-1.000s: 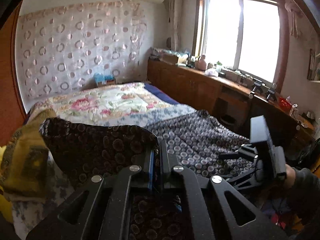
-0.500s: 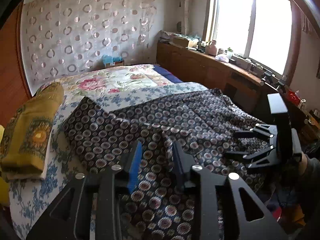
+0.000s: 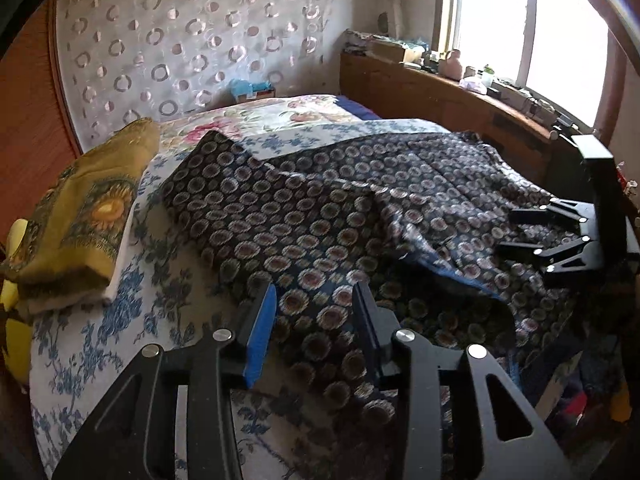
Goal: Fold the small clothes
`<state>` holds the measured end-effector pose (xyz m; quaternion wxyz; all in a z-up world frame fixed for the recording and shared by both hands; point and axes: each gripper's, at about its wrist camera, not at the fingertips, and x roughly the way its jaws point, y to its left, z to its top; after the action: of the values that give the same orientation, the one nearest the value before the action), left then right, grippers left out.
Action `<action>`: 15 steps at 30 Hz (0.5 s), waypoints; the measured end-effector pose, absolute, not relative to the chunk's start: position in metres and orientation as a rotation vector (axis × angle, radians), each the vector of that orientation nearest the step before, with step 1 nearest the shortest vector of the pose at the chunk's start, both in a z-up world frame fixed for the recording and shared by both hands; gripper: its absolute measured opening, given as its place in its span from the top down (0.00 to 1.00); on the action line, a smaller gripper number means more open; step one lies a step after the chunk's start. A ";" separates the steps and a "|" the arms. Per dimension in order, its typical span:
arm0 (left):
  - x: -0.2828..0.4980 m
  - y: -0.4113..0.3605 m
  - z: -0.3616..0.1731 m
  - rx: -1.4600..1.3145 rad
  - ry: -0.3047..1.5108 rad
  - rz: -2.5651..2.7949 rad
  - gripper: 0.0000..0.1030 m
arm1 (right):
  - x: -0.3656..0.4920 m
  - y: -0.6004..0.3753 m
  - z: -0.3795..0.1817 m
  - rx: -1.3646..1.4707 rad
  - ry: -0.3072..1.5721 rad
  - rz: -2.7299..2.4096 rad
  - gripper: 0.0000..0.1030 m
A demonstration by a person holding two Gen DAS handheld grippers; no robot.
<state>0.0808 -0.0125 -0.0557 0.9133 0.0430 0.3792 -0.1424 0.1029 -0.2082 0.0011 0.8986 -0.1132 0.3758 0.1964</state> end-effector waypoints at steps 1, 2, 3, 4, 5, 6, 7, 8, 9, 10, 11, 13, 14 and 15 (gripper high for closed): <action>0.081 -0.011 -0.057 0.089 0.784 -0.289 0.61 | 0.102 -0.208 0.001 -0.236 0.778 0.406 0.28; 0.080 -0.010 -0.058 0.084 0.789 -0.285 0.61 | 0.102 -0.207 0.001 -0.237 0.778 0.405 0.28; 0.080 -0.008 -0.060 0.080 0.796 -0.284 0.61 | 0.101 -0.207 0.001 -0.238 0.778 0.405 0.28; 0.080 -0.006 -0.061 0.078 0.802 -0.283 0.61 | 0.100 -0.207 0.002 -0.239 0.780 0.405 0.28; 0.079 -0.004 -0.063 0.077 0.807 -0.280 0.61 | 0.101 -0.207 0.003 -0.242 0.783 0.403 0.28; 0.079 -0.003 -0.064 0.077 0.809 -0.276 0.61 | 0.100 -0.206 0.004 -0.247 0.781 0.397 0.28; 0.078 -0.001 -0.065 0.078 0.810 -0.274 0.60 | 0.099 -0.205 0.005 -0.252 0.776 0.394 0.28; 0.077 0.000 -0.066 0.078 0.814 -0.270 0.60 | 0.098 -0.203 0.007 -0.256 0.772 0.394 0.28; 0.076 0.001 -0.067 0.079 0.817 -0.266 0.60 | 0.098 -0.203 0.010 -0.259 0.769 0.398 0.28; 0.076 0.003 -0.068 0.080 0.818 -0.263 0.60 | 0.098 -0.201 0.013 -0.258 0.762 0.403 0.28; 0.075 0.004 -0.069 0.082 0.819 -0.259 0.60 | 0.096 -0.199 0.018 -0.254 0.752 0.411 0.28; 0.074 0.008 -0.070 0.077 0.822 -0.258 0.60 | 0.097 -0.193 0.029 -0.242 0.733 0.436 0.28; 0.073 0.010 -0.071 0.071 0.823 -0.259 0.60 | 0.098 -0.189 0.034 -0.237 0.725 0.448 0.28; 0.072 0.012 -0.071 0.067 0.824 -0.258 0.60 | 0.099 -0.184 0.039 -0.233 0.716 0.462 0.28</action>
<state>0.0723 0.0118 -0.0713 0.9077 0.0323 0.3992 -0.1250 0.0988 -0.1836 0.0393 0.9041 -0.1127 0.3464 0.2236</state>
